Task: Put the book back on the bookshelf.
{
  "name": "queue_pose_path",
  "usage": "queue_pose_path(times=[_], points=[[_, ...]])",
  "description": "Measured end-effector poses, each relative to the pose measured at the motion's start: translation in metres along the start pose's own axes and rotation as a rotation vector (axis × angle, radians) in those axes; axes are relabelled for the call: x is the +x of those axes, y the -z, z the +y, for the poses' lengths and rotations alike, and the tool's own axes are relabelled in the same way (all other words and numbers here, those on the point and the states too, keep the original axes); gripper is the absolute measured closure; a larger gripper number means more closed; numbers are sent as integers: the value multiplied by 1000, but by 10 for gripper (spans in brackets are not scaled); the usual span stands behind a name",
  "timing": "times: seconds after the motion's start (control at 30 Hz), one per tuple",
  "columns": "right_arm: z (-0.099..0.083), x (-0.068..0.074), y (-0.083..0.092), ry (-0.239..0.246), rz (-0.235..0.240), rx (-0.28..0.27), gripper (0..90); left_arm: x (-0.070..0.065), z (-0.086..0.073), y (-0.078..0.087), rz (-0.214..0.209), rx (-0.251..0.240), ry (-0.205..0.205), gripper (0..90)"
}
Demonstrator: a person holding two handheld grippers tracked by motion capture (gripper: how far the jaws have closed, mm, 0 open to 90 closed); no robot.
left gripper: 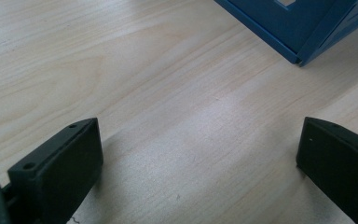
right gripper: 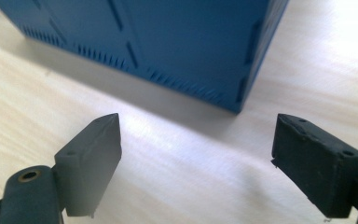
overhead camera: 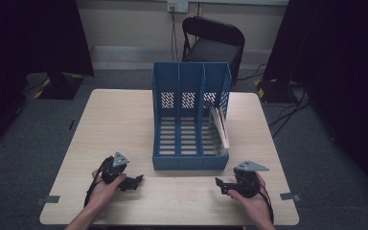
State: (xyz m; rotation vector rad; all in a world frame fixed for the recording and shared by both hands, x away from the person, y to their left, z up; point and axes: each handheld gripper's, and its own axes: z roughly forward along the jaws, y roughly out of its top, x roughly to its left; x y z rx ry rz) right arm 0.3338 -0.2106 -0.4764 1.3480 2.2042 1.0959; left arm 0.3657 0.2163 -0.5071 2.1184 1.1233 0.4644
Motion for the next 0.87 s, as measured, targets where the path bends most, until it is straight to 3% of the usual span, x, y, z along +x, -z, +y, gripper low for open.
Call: queue_pose_path(times=[0.17,0.37,0.43,0.6,0.67,0.87], points=[[-9,10,-12,32,6,71,154,-1,0,0,1,0,3,0],[-14,18,-15,47,20,85,157,-2,0,-1,2,0,6,0],[-16,24,-18,77,18,101,152,-3,1,-1,1,1,-1,0],[-20,32,-25,148,0,70,123,-4,1,-1,0,1,-4,0],[-21,33,-26,148,3,48,118,-4,1,-1,0,1,-4,0],[-20,33,-28,150,2,45,114,-4,2,-2,-1,1,-6,0]])
